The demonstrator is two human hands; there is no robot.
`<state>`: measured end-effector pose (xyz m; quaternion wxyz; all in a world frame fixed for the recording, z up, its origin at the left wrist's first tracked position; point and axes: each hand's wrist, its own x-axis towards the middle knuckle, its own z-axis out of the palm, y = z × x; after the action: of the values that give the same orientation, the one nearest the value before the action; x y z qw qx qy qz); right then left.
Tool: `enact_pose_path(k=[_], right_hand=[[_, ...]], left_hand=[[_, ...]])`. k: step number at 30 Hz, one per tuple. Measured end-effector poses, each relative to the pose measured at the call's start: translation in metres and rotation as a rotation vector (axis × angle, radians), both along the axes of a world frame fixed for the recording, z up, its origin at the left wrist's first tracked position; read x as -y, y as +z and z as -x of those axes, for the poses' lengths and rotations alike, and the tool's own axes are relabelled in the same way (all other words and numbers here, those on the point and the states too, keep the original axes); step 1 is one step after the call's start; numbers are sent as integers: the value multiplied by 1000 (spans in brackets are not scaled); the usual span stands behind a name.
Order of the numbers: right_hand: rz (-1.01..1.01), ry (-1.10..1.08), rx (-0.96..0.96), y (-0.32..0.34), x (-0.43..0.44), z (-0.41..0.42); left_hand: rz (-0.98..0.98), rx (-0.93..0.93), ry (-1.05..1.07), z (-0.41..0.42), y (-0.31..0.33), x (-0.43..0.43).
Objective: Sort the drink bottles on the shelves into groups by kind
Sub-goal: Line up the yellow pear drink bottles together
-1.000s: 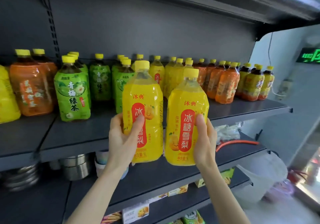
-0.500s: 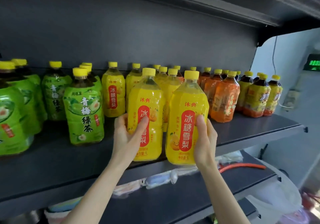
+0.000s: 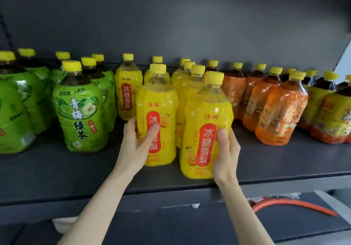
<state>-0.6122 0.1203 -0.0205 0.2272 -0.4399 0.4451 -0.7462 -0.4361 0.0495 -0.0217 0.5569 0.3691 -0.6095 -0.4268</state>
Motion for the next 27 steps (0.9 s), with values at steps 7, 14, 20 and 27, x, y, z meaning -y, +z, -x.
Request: enact_pose_path(k=[7,14,20,27], right_hand=[[-11,63,-19,0,2,4],[-24,72,-23,1,1,3],[-31,71,-29,0,1,3],[-34,61,-12,2,-1,1]], left_hand=[[-51,-23,2,9,7,-1],[-110,28,-7,13,17,34],[-133,93,-9,16,19,67],[-129,106,7,20,14,83]])
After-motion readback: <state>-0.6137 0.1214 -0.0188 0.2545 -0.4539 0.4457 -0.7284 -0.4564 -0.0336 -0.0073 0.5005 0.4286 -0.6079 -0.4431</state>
